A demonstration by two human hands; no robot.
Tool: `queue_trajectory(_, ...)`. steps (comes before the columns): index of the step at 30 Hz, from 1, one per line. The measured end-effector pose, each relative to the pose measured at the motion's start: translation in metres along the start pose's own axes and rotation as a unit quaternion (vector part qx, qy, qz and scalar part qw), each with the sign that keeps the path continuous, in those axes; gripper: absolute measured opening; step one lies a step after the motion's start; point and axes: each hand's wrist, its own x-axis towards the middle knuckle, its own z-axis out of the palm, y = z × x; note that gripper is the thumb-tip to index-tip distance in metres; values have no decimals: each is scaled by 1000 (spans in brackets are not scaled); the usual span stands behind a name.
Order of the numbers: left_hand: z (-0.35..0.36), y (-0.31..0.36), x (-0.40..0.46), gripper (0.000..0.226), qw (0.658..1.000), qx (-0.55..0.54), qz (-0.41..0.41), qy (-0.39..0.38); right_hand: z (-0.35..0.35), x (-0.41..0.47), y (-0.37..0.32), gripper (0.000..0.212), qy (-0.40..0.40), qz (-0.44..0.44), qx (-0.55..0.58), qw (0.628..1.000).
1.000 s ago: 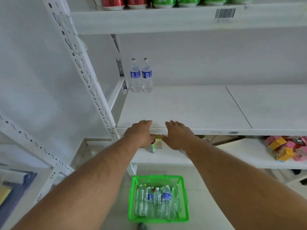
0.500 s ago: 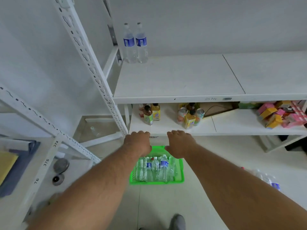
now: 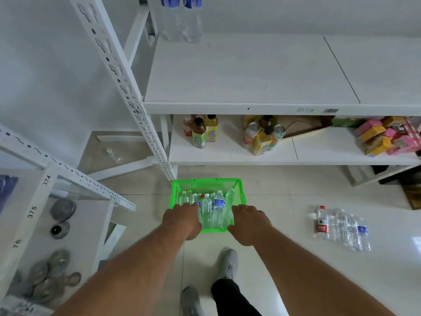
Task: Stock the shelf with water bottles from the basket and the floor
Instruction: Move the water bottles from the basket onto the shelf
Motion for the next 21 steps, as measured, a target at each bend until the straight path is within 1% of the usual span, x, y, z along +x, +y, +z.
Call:
queue_trajectory(7,37,3,73,67,994,-92,-51,-43,27,86,41,58,-52,-1,67,996)
queue_trajectory(14,106,-6,173,71,976,-182,-93,-77,84,203,72,63,-76,29,119,990)
queue_trajectory(21,203,-14,291,74,932,-336,-122,-67,172,318,82,63,-61,80,194,976)
